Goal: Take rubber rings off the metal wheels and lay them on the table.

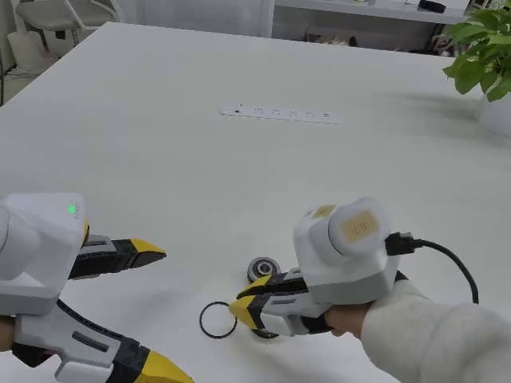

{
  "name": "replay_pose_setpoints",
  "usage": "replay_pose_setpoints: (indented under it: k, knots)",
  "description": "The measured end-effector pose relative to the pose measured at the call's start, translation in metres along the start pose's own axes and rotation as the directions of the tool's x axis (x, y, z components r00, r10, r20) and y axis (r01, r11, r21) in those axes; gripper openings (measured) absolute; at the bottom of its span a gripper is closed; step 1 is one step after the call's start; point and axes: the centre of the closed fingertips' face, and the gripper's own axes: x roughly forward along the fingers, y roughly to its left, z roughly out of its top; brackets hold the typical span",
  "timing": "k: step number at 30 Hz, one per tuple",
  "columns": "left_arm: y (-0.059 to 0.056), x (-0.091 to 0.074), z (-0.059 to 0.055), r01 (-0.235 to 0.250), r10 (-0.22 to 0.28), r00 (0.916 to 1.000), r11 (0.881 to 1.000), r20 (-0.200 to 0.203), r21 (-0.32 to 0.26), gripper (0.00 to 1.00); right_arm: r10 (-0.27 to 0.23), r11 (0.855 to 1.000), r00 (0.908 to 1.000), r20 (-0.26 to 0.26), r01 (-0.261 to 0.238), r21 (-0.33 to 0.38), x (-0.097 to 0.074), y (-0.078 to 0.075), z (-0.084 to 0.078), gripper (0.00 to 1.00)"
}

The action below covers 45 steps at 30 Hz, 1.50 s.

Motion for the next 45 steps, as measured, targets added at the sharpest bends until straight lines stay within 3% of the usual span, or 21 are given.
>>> replay_pose_setpoints:
  k: [6, 8, 12, 16, 21, 27, 29, 34, 37, 39, 42, 45]
  knots:
    - [-0.001, 0.001, 0.005, 0.008, -0.008, 0.9999, 1.0, 0.013, 0.003, 0.91, -0.023, 1.0, 0.9992, 0.033, 0.024, -0.011, -0.011, -0.006, 0.01, 0.1]
    - [-0.006, 0.003, 0.017, 0.041, -0.041, 0.9976, 0.999, 0.056, 0.002, 0.91, -0.031, 0.999, 0.9987, 0.041, 0.032, -0.032, -0.016, -0.007, 0.012, 0.1]
    - [-0.009, 0.004, 0.03, 0.055, -0.056, 0.9962, 0.998, 0.067, 0.025, 0.89, -0.039, 0.996, 0.9982, 0.047, 0.042, -0.08, -0.026, -0.01, 0.014, 0.11]
    - [-0.016, 0.004, 0.054, 0.084, -0.091, 0.9905, 0.994, 0.103, 0.075, 0.88, -0.016, 0.994, 0.999, 0.041, 0.02, -0.109, -0.033, -0.009, 0.011, 0.14]
    - [-0.013, 0.007, 0.073, 0.073, -0.086, 0.992, 0.988, 0.092, 0.136, 0.86, 0.001, 0.994, 0.9995, 0.032, 0.003, -0.109, -0.038, -0.015, 0.005, 0.18]
    - [-0.02, 0.022, 0.084, 0.106, -0.118, 0.9914, 0.977, 0.056, 0.188, 0.84, 0.035, 0.996, 0.9993, 0.011, -0.033, -0.084, -0.045, -0.017, -0.006, 0.23]
    - [-0.026, 0.028, 0.085, 0.137, -0.147, 0.9884, 0.97, 0.036, 0.201, 0.8, 0.041, 0.997, 0.9991, -0.006, -0.041, -0.068, -0.047, -0.02, -0.014, 0.23]
    - [-0.029, 0.044, 0.086, 0.155, -0.165, 0.9859, 0.963, 0.028, 0.22, 0.72, 0.047, 0.997, 0.9955, -0.082, -0.052, -0.061, -0.045, -0.021, -0.035, 0.25]
    - [-0.024, 0.053, 0.082, 0.136, -0.145, 0.989, 0.967, 0.029, 0.214, 0.69, 0.063, 0.994, 0.9919, -0.11, -0.072, -0.078, -0.041, -0.016, -0.04, 0.26]
    - [-0.018, 0.058, 0.08, 0.103, -0.116, 0.9914, 0.978, 0.061, 0.184, 0.71, 0.068, 0.993, 0.9904, -0.121, -0.078, -0.083, -0.04, -0.016, -0.043, 0.26]
    - [-0.015, 0.066, 0.069, 0.086, -0.1, 0.9922, 0.983, 0.075, 0.165, 0.66, 0.069, 0.994, 0.989, -0.13, -0.08, -0.074, -0.037, -0.018, -0.046, 0.26]
    - [-0.015, 0.071, 0.056, 0.072, -0.083, 0.9951, 0.982, 0.053, 0.177, 0.6, 0.065, 0.994, 0.9889, -0.134, -0.075, -0.074, -0.034, -0.02, -0.047, 0.26]
